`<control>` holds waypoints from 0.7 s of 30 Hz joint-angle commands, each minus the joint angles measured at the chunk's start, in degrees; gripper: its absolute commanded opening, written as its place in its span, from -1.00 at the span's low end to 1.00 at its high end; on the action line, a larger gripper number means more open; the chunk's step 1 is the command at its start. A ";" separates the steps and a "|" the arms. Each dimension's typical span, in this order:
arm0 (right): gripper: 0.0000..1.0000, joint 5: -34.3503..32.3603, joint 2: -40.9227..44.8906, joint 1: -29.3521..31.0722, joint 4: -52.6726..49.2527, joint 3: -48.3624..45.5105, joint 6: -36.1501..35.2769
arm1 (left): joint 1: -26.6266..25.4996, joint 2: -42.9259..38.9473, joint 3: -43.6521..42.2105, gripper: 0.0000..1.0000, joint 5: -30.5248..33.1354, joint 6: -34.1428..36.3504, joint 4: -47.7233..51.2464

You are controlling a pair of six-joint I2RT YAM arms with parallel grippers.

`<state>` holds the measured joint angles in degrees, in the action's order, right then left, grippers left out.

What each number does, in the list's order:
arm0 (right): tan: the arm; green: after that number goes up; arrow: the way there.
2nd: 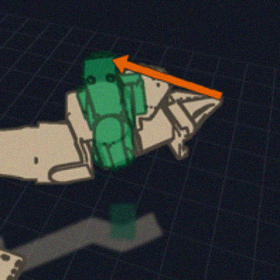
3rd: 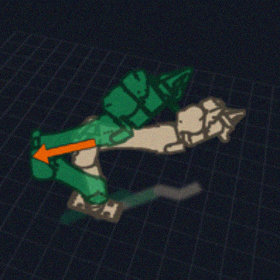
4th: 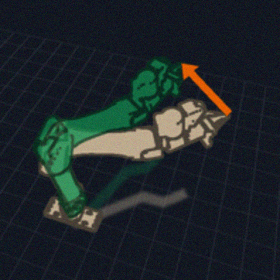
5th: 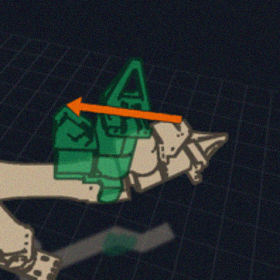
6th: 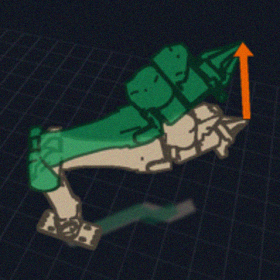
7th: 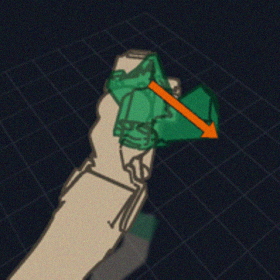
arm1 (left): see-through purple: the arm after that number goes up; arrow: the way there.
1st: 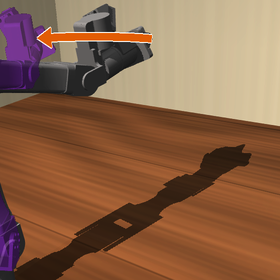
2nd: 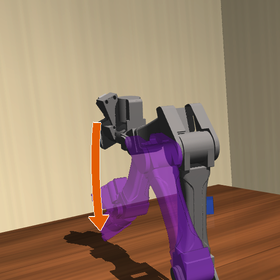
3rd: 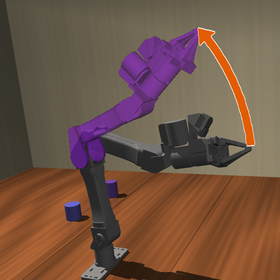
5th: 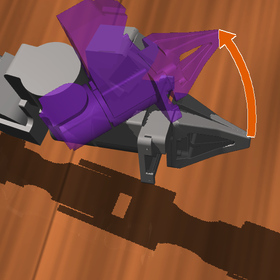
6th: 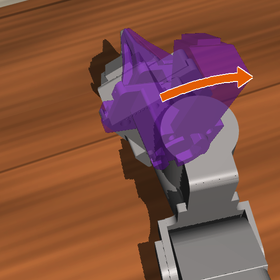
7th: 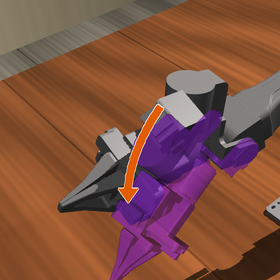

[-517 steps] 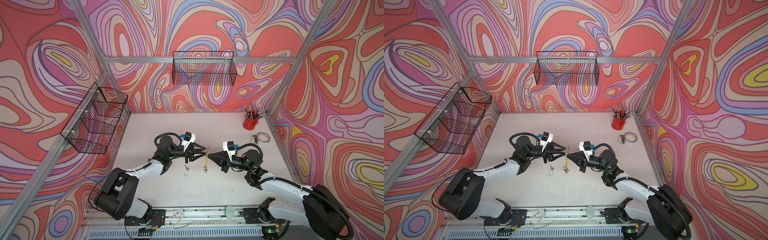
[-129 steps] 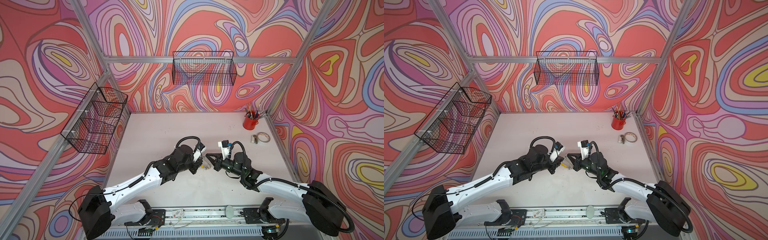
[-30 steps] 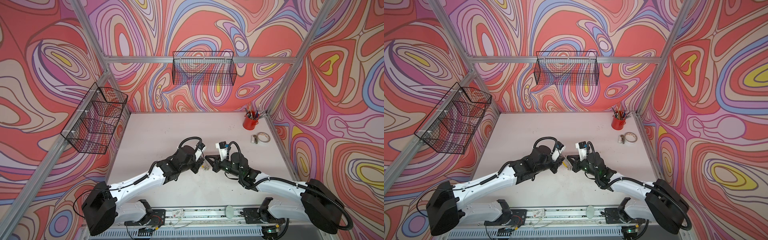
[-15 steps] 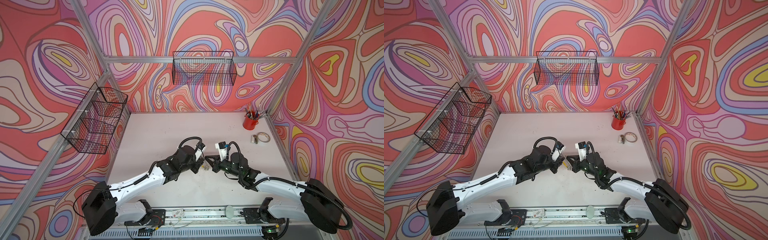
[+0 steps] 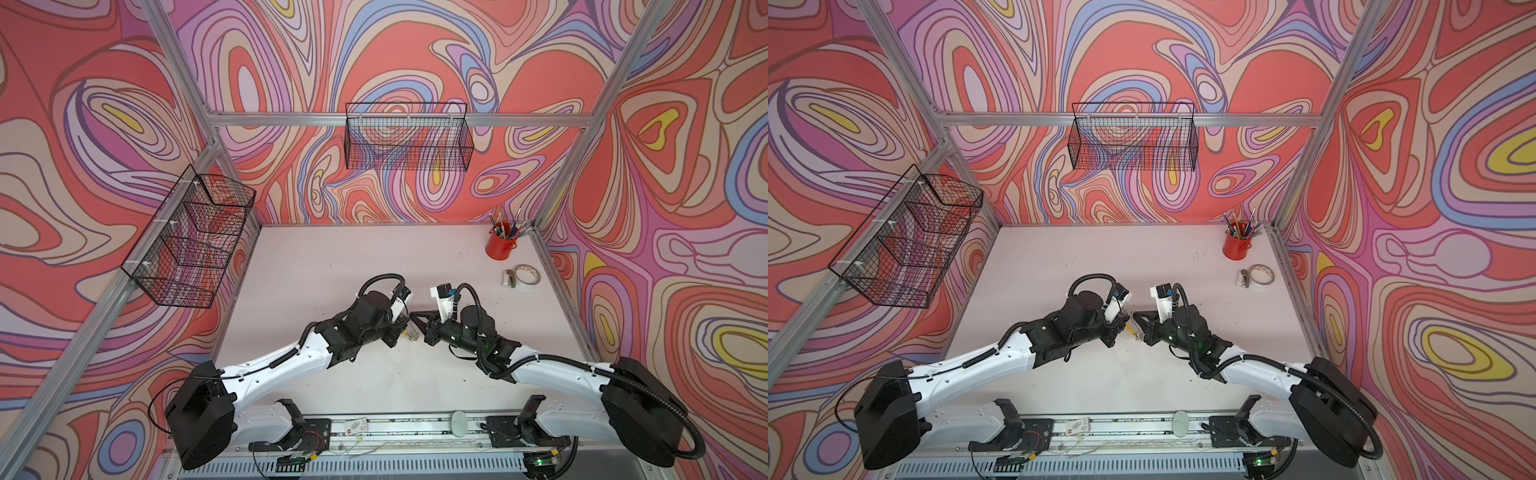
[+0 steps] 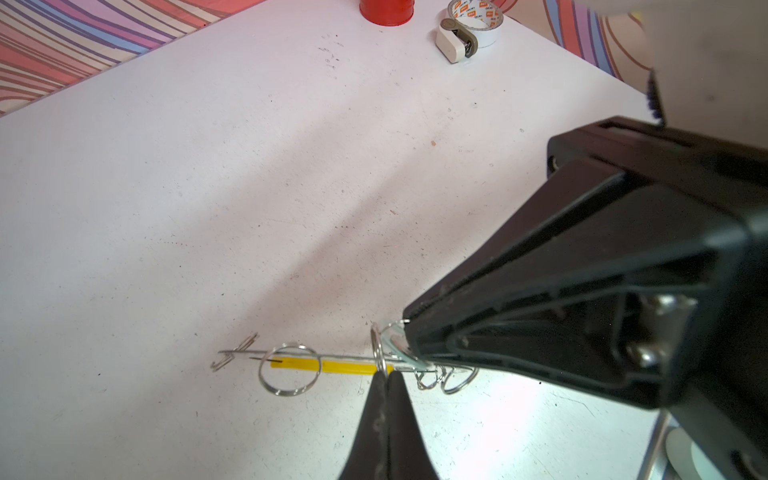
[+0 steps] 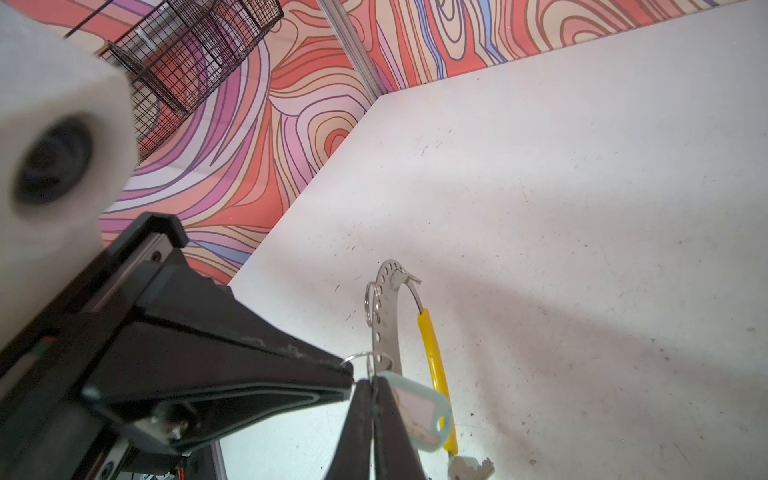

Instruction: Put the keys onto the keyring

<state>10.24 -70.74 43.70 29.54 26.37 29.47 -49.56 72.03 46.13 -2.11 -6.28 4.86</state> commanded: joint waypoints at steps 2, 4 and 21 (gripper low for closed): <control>-1.00 -2.24 -1.14 0.20 0.45 1.14 1.13 | -0.89 -1.06 0.33 -1.00 -1.16 -0.16 -2.25; -1.00 -2.58 -1.24 0.21 0.60 1.04 1.51 | -1.00 -1.28 0.02 -1.00 -0.58 -0.21 -2.68; -1.00 -5.14 -2.20 0.23 -1.02 0.68 3.50 | -1.94 -3.12 -2.63 -1.00 3.43 -0.07 -5.91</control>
<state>8.80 -72.23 44.12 29.91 26.46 31.83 -50.98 70.89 44.05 0.71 -6.22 1.61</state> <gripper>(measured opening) 0.047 0.048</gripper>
